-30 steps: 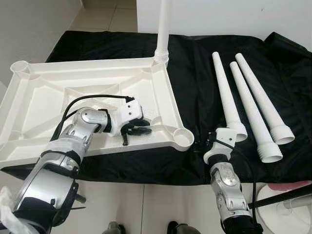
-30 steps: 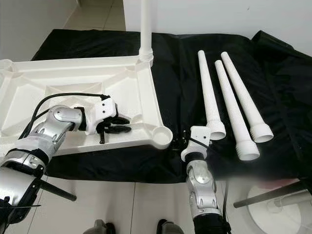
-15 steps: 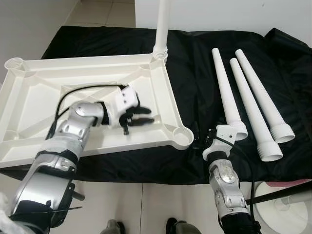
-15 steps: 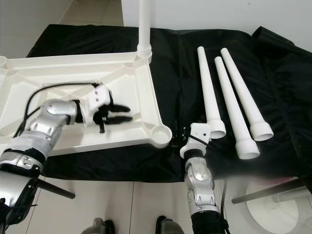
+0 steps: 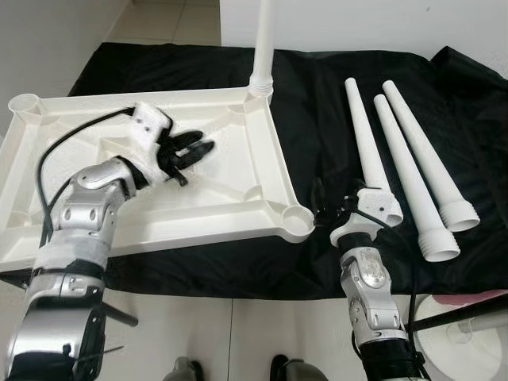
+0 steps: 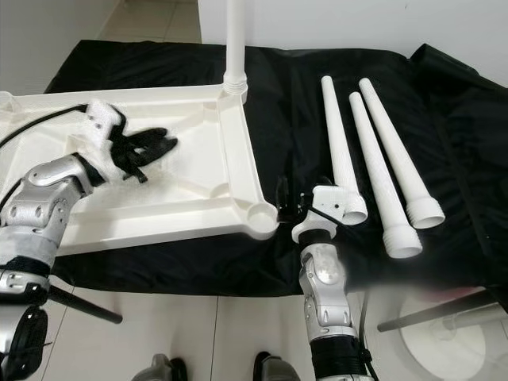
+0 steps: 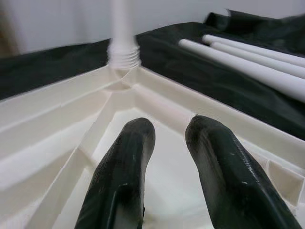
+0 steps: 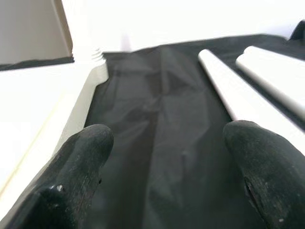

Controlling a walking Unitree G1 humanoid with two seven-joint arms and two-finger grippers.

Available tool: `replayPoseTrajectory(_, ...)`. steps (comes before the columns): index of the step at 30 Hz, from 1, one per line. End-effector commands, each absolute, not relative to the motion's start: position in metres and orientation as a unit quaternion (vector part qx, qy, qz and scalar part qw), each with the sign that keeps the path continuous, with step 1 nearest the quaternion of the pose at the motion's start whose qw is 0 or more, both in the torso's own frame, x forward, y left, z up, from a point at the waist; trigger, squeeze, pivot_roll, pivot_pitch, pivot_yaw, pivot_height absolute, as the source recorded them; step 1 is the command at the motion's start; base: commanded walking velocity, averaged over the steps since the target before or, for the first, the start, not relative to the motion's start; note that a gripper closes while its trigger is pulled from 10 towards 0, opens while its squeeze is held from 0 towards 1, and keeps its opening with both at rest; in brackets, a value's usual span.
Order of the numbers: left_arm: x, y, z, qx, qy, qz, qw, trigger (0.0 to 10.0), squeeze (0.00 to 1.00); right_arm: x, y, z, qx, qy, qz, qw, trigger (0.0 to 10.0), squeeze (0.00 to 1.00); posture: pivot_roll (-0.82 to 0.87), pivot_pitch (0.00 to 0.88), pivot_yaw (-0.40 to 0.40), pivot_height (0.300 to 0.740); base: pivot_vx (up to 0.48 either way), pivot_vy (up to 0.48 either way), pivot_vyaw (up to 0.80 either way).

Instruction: Building children table

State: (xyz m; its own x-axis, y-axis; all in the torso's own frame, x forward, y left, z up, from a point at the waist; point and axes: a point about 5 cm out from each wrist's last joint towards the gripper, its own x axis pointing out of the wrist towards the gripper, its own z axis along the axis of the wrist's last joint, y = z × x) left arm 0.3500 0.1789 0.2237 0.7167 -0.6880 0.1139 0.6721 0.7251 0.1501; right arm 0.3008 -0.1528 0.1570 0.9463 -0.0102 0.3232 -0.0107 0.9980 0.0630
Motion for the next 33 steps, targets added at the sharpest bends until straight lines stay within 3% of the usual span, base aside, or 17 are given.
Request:
replayPoseTrajectory(1, 0.348, 0.182, 0.219, 0.032, -0.069, -0.349, 0.934, 10.0, 0.0, 0.3, -0.153, 0.159, 0.032, -0.168, -0.002, 0.985, 10.0, 0.0, 0.01, 0.127, -0.001, 0.74, 0.0, 0.0, 0.0)
replayPoseTrajectory(8, 0.33, 0.184, 0.2, -0.058, -0.092, -0.267, 0.958, 10.0, 0.0, 0.301, -0.163, 0.164, 0.027, -0.175, -0.037, 0.984, 10.0, 0.0, 0.02, 0.111, -0.009, 0.74, 0.0, 0.0, 0.0)
replayPoseTrajectory(13, 0.324, 0.185, 0.198, -0.047, -0.115, -0.24, 0.963, 10.0, 0.0, 0.302, -0.167, 0.164, 0.024, -0.17, -0.052, 0.984, 10.0, 0.0, 0.02, 0.105, -0.012, 0.74, 0.0, 0.0, 0.0)
replayPoseTrajectory(14, 0.311, 0.18, 0.197, -0.045, -0.152, -0.231, 0.96, 10.0, 0.0, 0.306, -0.174, 0.159, 0.025, -0.141, -0.082, 0.986, 10.0, 0.0, 0.02, 0.093, -0.018, 0.74, 0.0, 0.0, 0.0)
replayPoseTrajectory(24, 0.285, 0.153, 0.186, -0.097, -0.145, -0.261, 0.949, 10.0, 0.0, 0.308, -0.191, 0.156, 0.019, -0.119, -0.128, 0.984, 10.0, 0.0, 0.01, 0.075, -0.021, 0.74, 0.0, 0.0, 0.0)
replayPoseTrajectory(33, 0.267, 0.126, 0.178, -0.087, -0.136, -0.302, 0.94, 10.0, 0.0, 0.304, -0.201, 0.149, 0.025, -0.099, -0.142, 0.985, 10.0, 0.0, 0.01, 0.071, -0.037, 0.74, 0.0, 0.0, 0.0)
